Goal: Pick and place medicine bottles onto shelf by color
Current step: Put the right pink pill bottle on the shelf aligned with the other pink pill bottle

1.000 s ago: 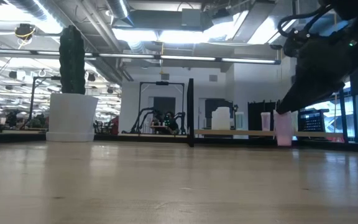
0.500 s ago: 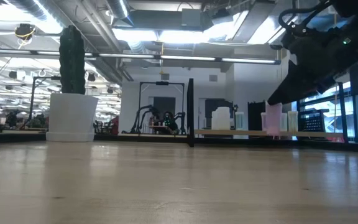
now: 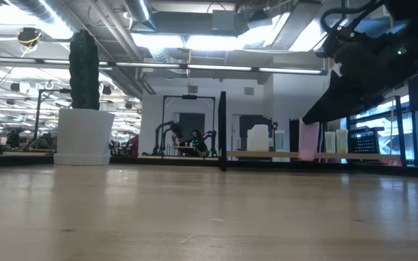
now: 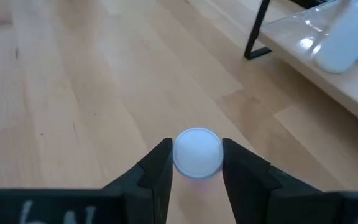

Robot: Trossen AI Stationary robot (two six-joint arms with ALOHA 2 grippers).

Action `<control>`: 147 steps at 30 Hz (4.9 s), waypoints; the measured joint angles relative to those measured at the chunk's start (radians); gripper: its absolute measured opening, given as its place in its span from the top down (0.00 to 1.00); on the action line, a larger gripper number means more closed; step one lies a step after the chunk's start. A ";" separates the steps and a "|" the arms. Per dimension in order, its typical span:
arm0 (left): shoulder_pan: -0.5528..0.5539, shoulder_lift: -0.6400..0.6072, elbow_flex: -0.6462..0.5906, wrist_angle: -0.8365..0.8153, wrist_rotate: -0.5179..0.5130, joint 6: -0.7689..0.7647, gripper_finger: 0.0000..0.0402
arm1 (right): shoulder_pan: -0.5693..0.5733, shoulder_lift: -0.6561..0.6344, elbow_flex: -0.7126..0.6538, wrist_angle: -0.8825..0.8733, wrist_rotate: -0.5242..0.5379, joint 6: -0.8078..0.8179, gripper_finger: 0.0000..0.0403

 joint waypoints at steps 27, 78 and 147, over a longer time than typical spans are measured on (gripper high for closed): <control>0.001 0.000 0.000 0.000 0.000 0.000 0.45 | -0.034 0.073 0.001 0.014 -0.174 -0.028 0.61; 0.000 0.000 0.000 -0.006 0.001 0.072 0.45 | -0.045 0.032 0.200 -0.098 -0.181 -0.185 0.40; 0.173 0.000 0.000 -0.112 -0.138 0.151 0.45 | -0.299 0.264 0.521 -0.746 -0.716 -0.774 0.40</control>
